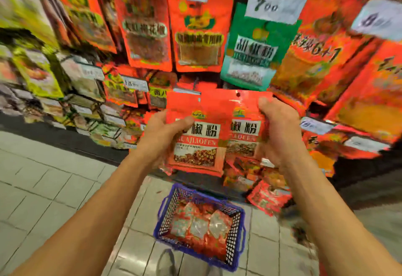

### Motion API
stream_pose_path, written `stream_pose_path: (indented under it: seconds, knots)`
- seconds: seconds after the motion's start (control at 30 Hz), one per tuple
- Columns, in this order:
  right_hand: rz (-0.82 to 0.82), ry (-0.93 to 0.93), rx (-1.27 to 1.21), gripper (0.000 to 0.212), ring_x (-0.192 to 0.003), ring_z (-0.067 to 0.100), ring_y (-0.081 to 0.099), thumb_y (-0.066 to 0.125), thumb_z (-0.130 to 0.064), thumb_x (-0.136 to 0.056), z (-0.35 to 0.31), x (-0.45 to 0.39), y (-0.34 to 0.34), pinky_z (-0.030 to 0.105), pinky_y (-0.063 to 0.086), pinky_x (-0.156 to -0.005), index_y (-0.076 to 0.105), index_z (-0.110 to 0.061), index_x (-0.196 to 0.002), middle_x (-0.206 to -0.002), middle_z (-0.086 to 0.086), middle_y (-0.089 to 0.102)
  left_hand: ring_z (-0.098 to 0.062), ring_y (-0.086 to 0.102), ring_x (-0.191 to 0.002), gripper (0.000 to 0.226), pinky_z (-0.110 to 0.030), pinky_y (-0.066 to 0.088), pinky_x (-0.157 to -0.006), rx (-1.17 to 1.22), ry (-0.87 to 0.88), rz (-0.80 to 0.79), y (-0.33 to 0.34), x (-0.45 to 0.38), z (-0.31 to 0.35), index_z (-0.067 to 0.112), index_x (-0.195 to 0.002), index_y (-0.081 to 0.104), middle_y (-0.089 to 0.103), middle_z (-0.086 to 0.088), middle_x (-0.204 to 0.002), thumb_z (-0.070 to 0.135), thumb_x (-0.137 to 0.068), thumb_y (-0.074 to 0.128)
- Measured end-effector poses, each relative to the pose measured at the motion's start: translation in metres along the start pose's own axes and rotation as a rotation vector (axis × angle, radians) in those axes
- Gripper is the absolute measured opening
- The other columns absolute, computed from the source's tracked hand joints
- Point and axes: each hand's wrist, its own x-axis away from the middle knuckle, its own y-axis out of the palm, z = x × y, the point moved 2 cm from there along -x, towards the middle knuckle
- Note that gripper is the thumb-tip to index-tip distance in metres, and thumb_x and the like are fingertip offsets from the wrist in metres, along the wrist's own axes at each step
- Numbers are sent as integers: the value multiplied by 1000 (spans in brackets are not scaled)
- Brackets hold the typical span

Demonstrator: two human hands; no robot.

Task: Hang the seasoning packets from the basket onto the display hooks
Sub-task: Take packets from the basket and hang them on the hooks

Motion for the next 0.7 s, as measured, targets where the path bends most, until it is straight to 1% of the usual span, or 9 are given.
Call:
stream_pose_path:
  seconds: [0.07,0.13,0.2,0.3,0.4,0.47,0.53,0.6,0.7]
  knots:
    - [-17,-114,2,26,-57,13,66,57,-9,-99,-46,2,12,30,55,-62,73,-12,-78,-68,1,71,-14,68,-64,12,-29,57,-62,-18,92,-10,6,2,46,12,-90,69,74,0,-75,6,-81,76]
    - [-40,-213,6,34,-54,8,65,56,-6,-99,-86,2,22,23,54,-55,75,-13,-72,-65,-2,72,-22,69,-74,21,-36,58,-72,-19,165,-3,10,4,88,7,-97,71,74,-7,-85,9,-77,78]
    - [-47,-313,26,28,-58,9,64,58,-6,-98,-123,3,36,24,54,-58,74,-12,-77,-68,-3,72,-26,70,-80,19,-42,59,-79,9,230,11,14,4,126,4,-102,71,76,-12,-92,6,-83,75]
    - [-2,-468,77,19,-66,14,62,65,-18,-89,-170,2,54,29,51,-65,76,-17,-74,-72,-2,72,-24,73,-82,11,-39,61,-75,39,320,20,21,4,172,11,-99,75,78,-11,-97,14,-89,72]
    - [57,-551,113,19,-65,12,69,65,-24,-89,-207,-1,70,26,54,-58,78,-24,-75,-74,-3,76,-22,77,-81,14,-36,61,-70,1,384,4,24,1,208,17,-93,76,80,-6,-92,31,-92,71]
    - [88,-585,160,19,-69,17,73,67,-35,-88,-225,-4,78,33,58,-59,76,-26,-74,-77,0,77,-23,77,-84,16,-37,60,-74,-51,424,-13,25,0,227,22,-89,76,80,-5,-93,37,-93,71]
    - [123,-612,208,28,-75,28,75,70,-46,-83,-239,-9,84,47,62,-67,73,-19,-78,-80,7,77,-26,77,-84,17,-40,61,-73,-55,440,-24,28,-2,243,22,-88,75,80,-6,-92,38,-92,72]
    - [176,-631,257,32,-78,33,75,69,-45,-85,-252,-17,88,56,62,-72,71,-14,-80,-82,10,77,-24,78,-78,17,-35,61,-64,-63,463,-16,32,-3,256,20,-87,74,80,-5,-87,37,-92,73]
    - [265,-642,306,27,-78,34,75,67,-39,-90,-270,-30,94,59,60,-73,68,-17,-75,-80,10,76,-17,77,-72,15,-29,58,-58,-108,520,12,42,-5,272,18,-89,72,79,1,-81,33,-92,72]
